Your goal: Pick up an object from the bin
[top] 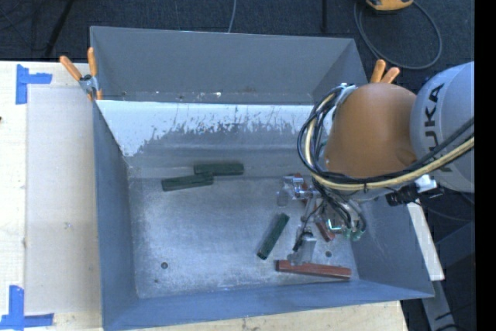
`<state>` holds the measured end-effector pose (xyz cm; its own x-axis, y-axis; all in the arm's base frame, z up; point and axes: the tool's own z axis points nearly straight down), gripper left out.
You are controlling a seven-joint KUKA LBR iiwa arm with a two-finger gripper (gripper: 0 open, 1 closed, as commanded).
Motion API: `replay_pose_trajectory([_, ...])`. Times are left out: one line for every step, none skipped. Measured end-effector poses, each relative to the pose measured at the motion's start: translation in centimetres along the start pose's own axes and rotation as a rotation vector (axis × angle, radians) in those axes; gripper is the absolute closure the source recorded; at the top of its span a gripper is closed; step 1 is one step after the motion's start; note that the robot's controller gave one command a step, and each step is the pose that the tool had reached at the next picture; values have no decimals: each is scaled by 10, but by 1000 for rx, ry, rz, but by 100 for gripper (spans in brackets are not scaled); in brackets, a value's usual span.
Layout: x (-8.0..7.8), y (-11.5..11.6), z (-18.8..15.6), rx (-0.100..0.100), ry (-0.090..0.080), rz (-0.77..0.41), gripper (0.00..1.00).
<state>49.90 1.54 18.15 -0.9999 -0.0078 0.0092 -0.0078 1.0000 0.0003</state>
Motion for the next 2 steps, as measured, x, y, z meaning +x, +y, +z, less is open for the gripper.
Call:
replay_pose_trajectory([-2,0,-3,0,-7,0,0])
replay_pose_trajectory([-11,-1,39,-1,-16,37,0])
